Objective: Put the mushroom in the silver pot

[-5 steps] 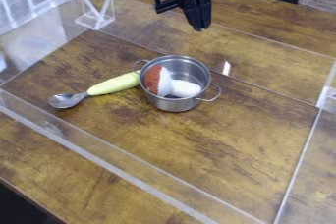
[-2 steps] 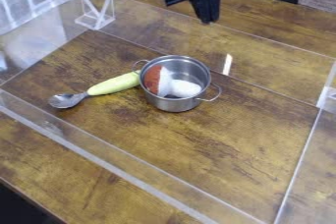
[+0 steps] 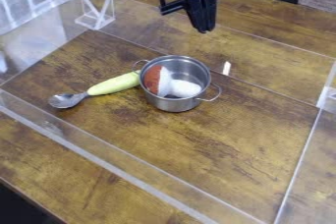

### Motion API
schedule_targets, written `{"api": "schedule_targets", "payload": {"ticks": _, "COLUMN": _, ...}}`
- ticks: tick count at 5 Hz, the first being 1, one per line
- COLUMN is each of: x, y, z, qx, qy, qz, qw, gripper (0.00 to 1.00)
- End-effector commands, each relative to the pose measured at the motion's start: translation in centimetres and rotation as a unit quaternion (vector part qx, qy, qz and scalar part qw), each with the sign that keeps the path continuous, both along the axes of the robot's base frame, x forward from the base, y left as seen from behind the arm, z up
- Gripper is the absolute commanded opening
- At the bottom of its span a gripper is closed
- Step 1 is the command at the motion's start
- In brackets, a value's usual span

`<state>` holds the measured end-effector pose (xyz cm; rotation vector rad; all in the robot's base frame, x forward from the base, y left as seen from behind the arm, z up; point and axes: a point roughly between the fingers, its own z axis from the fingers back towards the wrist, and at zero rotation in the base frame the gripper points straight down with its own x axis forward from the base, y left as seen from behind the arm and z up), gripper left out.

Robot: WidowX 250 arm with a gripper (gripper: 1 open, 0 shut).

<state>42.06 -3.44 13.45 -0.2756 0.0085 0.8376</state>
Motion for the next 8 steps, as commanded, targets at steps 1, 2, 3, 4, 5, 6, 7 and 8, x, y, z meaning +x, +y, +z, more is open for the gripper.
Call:
{"api": "schedule_targets", "payload": {"ticks": 1, "x": -0.8, "y": 0.0, "z": 4.0, "qx": 0.001, "qy": -0.052, "qz": 0.003, "qw": 0.9986, "gripper": 0.0}}
{"api": "schedule_targets", "payload": {"ticks": 2, "x": -0.7, "y": -0.1, "z": 3.9, "qx": 0.003, "qy": -0.048, "qz": 0.021, "qw": 0.9986, "gripper": 0.0}}
{"api": "schedule_targets", "payload": {"ticks": 3, "x": -0.4, "y": -0.3, "z": 3.9, "qx": 0.005, "qy": -0.043, "qz": 0.036, "qw": 0.9984, "gripper": 0.0}}
{"api": "schedule_targets", "payload": {"ticks": 4, "x": -1.3, "y": 0.7, "z": 3.7, "qx": 0.008, "qy": -0.039, "qz": 0.043, "qw": 0.9983, "gripper": 0.0}}
{"api": "schedule_targets", "payload": {"ticks": 5, "x": -2.0, "y": 1.5, "z": 3.6, "qx": 0.012, "qy": -0.038, "qz": 0.041, "qw": 0.9984, "gripper": 0.0}}
{"api": "schedule_targets", "payload": {"ticks": 6, "x": -1.3, "y": 1.6, "z": 3.6, "qx": 0.013, "qy": -0.036, "qz": 0.048, "qw": 0.9981, "gripper": 0.0}}
{"api": "schedule_targets", "payload": {"ticks": 7, "x": -0.7, "y": 1.4, "z": 3.2, "qx": 0.019, "qy": -0.032, "qz": 0.053, "qw": 0.9979, "gripper": 0.0}}
{"api": "schedule_targets", "payload": {"ticks": 8, "x": 0.3, "y": 0.7, "z": 1.4, "qx": 0.021, "qy": -0.023, "qz": 0.066, "qw": 0.9974, "gripper": 0.0}}
